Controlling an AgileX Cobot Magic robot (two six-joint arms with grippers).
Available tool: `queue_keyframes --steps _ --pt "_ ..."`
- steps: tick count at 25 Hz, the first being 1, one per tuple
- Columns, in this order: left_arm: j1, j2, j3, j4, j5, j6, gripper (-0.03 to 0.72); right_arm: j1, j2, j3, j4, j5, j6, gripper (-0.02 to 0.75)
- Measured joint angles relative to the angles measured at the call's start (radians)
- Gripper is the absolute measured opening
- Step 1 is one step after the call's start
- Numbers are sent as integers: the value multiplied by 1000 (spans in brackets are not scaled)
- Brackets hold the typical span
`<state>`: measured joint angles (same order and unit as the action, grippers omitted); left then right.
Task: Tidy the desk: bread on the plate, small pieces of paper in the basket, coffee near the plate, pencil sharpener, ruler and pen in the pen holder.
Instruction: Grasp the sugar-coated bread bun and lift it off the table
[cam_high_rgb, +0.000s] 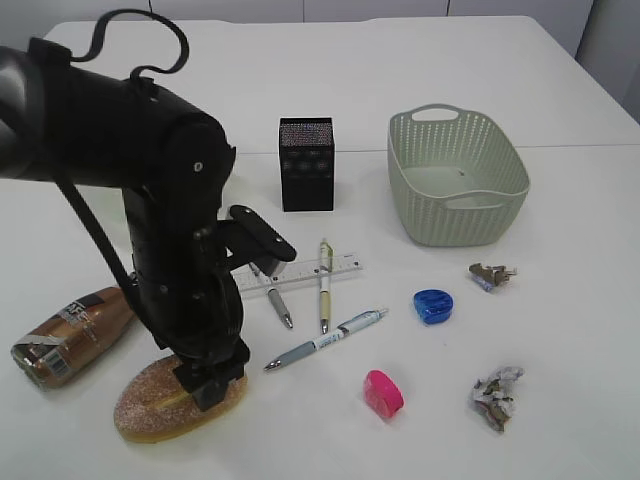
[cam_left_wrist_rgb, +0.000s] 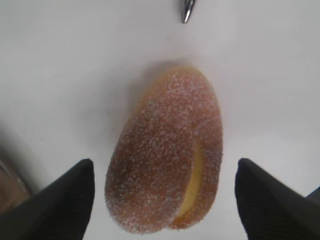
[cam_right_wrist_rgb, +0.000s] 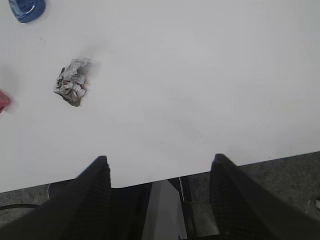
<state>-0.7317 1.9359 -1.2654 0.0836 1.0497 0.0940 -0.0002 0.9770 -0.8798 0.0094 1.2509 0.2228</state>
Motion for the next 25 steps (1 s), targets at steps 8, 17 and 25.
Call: queue_keyframes --steps 8,17,25 --pt "0 77 -2 25 -13 0 633 0 0 0 -16 0 0 488" --pt "0 121 -2 34 -16 0 559 0 0 0 -27 0 0 487" --pt "0 121 -6 38 2 0 257 0 0 0 -27 0 0 486"
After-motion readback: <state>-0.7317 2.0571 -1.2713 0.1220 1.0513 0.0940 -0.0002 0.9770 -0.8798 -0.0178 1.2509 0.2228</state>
